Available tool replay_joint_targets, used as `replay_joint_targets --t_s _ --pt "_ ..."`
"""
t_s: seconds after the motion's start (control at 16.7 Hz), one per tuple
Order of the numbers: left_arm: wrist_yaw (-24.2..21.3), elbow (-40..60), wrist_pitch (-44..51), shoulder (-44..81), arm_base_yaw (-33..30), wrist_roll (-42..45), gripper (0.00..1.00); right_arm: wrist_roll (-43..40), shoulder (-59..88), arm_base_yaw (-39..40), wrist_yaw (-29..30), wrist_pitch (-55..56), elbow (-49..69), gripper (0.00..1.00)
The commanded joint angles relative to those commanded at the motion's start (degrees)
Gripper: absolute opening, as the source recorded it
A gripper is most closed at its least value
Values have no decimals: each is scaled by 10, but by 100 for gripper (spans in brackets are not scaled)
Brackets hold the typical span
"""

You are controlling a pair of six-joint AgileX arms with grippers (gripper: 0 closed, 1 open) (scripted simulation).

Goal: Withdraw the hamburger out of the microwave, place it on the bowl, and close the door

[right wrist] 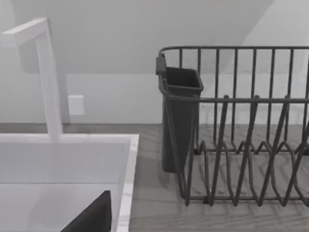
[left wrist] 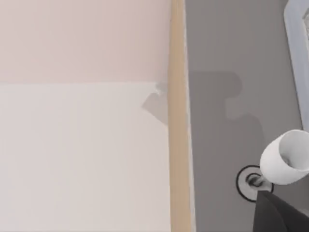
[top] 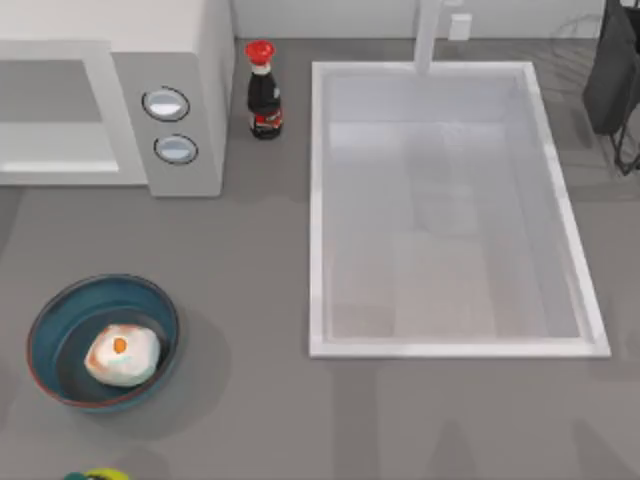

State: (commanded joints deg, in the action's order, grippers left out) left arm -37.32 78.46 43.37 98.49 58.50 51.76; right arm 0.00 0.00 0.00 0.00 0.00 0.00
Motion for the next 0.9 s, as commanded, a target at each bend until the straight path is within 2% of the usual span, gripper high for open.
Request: replay_joint_targets --t_s 0.18,0.54,0.9 --pt "-12 17 6 26 18 13 0 0 0 0 0 0 0 100" --pt "-11 7 -5 28 16 13 0 0 0 0 0 0 0 100" --pt "-13 -88 -154 72 18 15 0 0 0 0 0 0 0 100"
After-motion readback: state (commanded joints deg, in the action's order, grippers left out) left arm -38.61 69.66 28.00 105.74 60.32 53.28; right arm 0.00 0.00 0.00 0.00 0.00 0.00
